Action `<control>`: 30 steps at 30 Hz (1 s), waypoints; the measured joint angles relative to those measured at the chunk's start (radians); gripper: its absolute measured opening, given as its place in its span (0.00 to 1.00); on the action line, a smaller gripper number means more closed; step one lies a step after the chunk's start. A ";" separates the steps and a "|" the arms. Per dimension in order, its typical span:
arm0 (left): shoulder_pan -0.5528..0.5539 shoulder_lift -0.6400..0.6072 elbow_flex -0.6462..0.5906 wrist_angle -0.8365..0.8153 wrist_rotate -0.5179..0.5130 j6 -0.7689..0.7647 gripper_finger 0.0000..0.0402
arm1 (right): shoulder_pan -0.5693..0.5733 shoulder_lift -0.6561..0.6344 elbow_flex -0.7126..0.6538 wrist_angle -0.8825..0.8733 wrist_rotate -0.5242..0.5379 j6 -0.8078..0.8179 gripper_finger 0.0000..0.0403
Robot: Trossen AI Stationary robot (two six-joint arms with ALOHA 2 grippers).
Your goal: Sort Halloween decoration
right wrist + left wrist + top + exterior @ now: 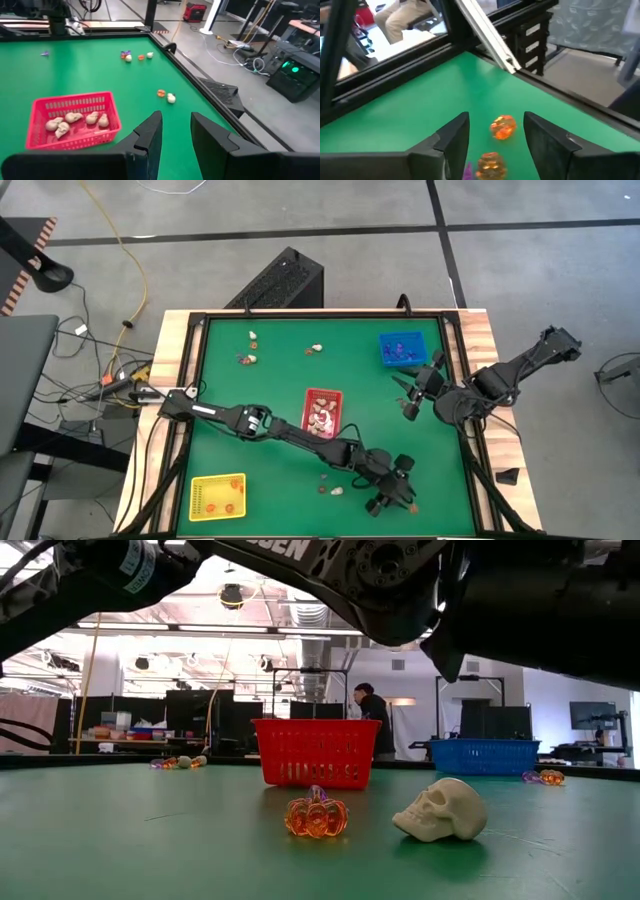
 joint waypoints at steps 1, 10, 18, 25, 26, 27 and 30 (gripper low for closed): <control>0.000 0.000 0.000 -0.009 -0.001 -0.003 0.45 | 0.000 0.000 0.000 0.000 -0.001 0.000 0.33; 0.007 0.000 -0.001 -0.055 -0.001 -0.013 0.48 | 0.000 0.000 0.000 0.001 -0.002 0.002 0.33; 0.011 0.032 0.000 -0.014 0.041 -0.032 0.48 | 0.000 0.000 0.000 0.001 -0.003 0.002 0.33; 0.020 0.046 0.000 0.000 0.040 -0.056 0.46 | 0.001 0.000 0.000 0.001 -0.004 0.002 0.33; 0.021 0.046 0.000 -0.002 0.039 -0.054 0.46 | 0.002 0.000 0.000 0.000 -0.004 0.002 0.33; 0.022 0.046 0.000 -0.006 0.038 -0.054 0.46 | 0.002 0.000 0.000 0.000 -0.004 0.002 0.33; 0.021 0.046 -0.001 -0.023 0.036 -0.056 0.46 | 0.002 0.000 0.000 0.000 -0.007 0.002 0.33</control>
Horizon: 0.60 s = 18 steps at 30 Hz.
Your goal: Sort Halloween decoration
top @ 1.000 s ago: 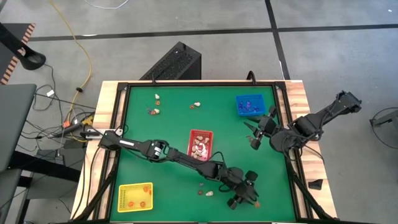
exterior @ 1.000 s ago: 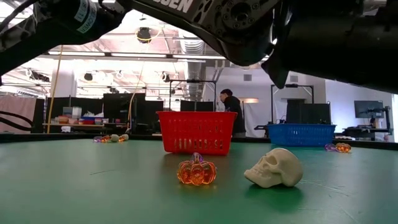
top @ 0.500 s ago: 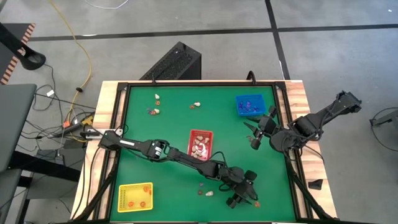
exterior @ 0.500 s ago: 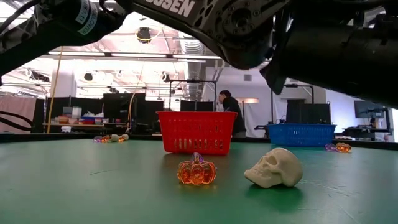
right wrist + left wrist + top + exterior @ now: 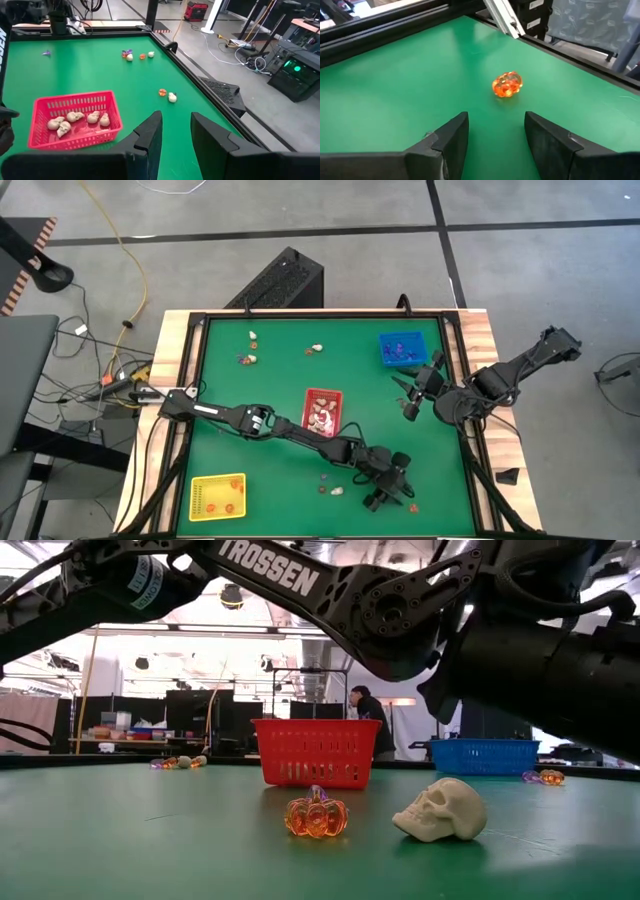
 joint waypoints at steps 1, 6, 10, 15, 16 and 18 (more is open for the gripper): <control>-0.001 0.000 0.000 -0.001 0.000 0.004 0.46 | 0.000 0.000 0.000 0.000 -0.003 0.001 0.33; -0.002 0.000 0.000 0.002 0.000 0.006 0.45 | 0.000 0.000 0.000 0.000 -0.014 0.006 0.33; -0.005 0.000 0.000 -0.001 0.000 -0.006 0.45 | 0.000 0.000 0.000 0.002 -0.022 0.006 0.33; -0.013 0.000 0.000 0.001 -0.003 -0.022 0.45 | 0.000 0.005 0.000 0.000 -0.040 0.079 0.33; -0.016 0.000 0.000 0.004 -0.015 -0.028 0.45 | 0.000 0.007 0.000 0.000 -0.059 0.100 0.33; -0.020 0.000 0.000 0.008 -0.022 -0.022 0.45 | 0.000 0.012 0.000 0.000 -0.099 0.119 0.33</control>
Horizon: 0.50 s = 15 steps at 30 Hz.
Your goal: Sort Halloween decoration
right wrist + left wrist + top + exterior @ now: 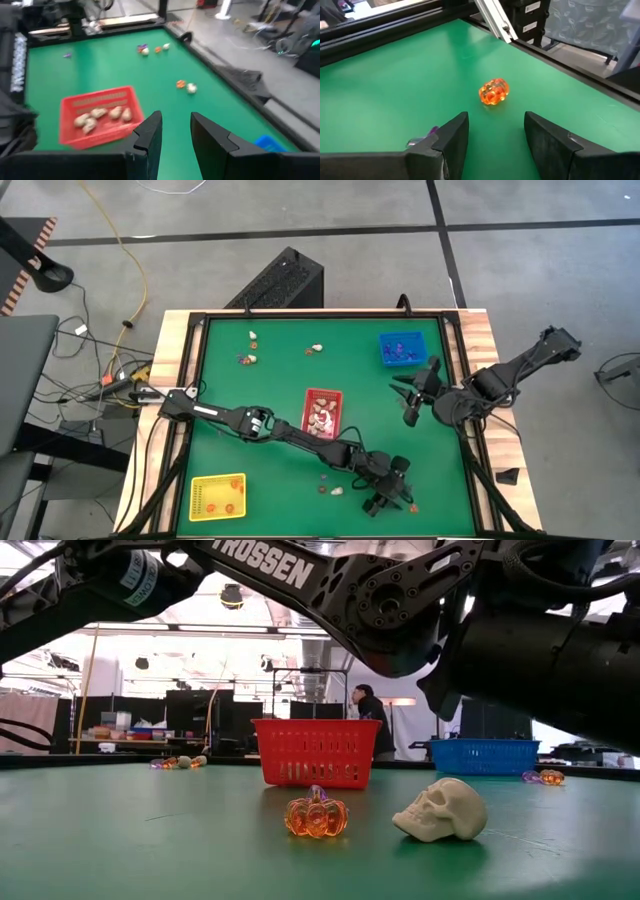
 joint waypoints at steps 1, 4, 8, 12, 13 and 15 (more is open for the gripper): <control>-0.001 0.000 0.000 -0.003 0.000 0.011 0.45 | 0.000 0.004 0.000 0.003 -0.009 0.003 0.33; -0.001 0.000 0.000 -0.022 0.004 0.033 0.45 | 0.000 0.023 0.000 0.007 -0.007 0.003 0.33; 0.021 0.000 0.000 -0.029 0.066 0.020 0.45 | -0.015 0.058 0.000 0.024 -0.003 -0.003 0.33; 0.049 0.000 0.000 -0.034 0.100 0.025 0.45 | -0.045 0.097 0.000 0.048 0.000 -0.049 0.33; 0.056 0.000 0.000 -0.034 0.106 0.025 0.45 | -0.054 0.106 0.000 0.063 0.002 -0.074 0.33; 0.072 0.000 0.000 -0.035 0.110 0.025 0.45 | -0.069 0.128 0.000 0.069 0.006 -0.092 0.33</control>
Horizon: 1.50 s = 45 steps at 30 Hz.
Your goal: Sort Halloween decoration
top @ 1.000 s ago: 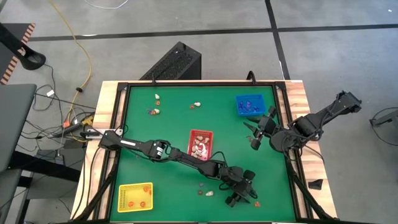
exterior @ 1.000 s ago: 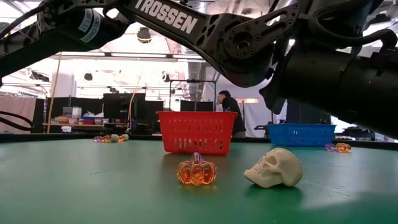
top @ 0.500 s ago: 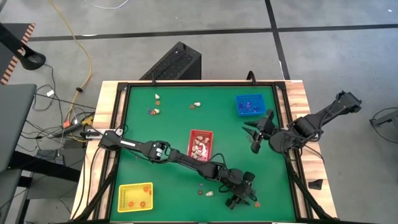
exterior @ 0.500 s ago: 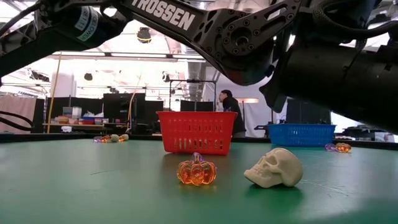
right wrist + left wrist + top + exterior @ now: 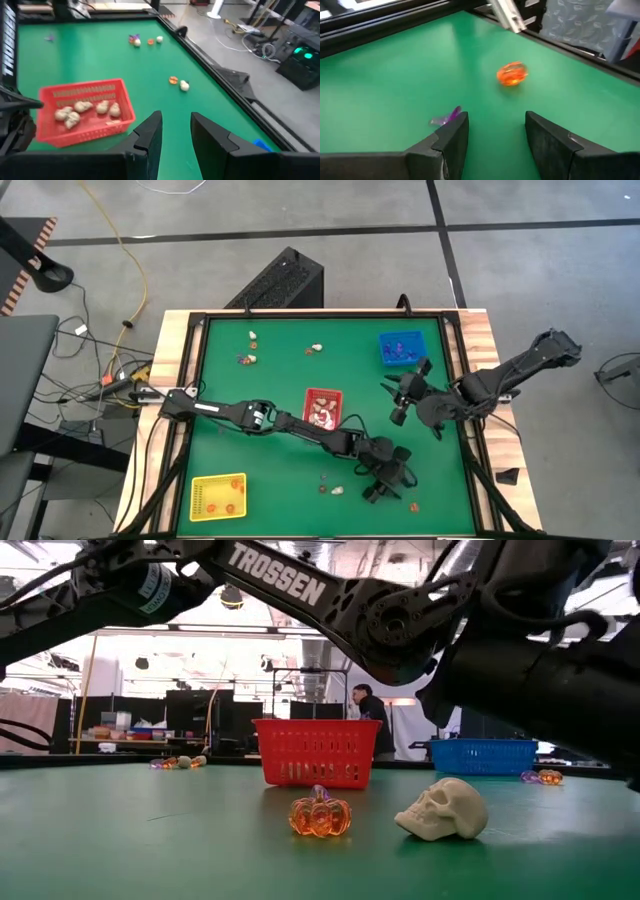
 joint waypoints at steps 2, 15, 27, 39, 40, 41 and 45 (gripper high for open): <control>0.016 0.000 0.000 -0.006 0.001 0.000 0.45 | -0.010 0.030 0.000 -0.001 0.001 -0.001 0.33; 0.008 -0.006 0.001 -0.073 -0.173 -0.007 0.45 | 0.066 0.190 -0.021 0.002 0.049 0.116 0.33; -0.091 -0.236 0.000 -0.768 -0.654 0.075 0.39 | 0.328 0.149 -0.021 0.205 0.042 0.263 0.33; -0.335 -0.369 -0.002 -1.066 -1.265 -0.177 0.27 | 0.474 0.228 0.005 0.510 0.220 0.233 0.33; -0.361 -0.369 -0.002 -1.075 -1.332 -0.162 0.26 | 0.470 0.227 0.016 0.529 0.211 0.234 0.33; -0.382 -0.370 -0.002 -1.073 -1.390 -0.139 0.25 | 0.464 0.226 0.029 0.544 0.205 0.234 0.33; -0.419 -0.419 -0.002 -1.081 -1.447 -0.111 0.21 | 0.440 0.226 0.096 0.565 0.192 0.234 0.33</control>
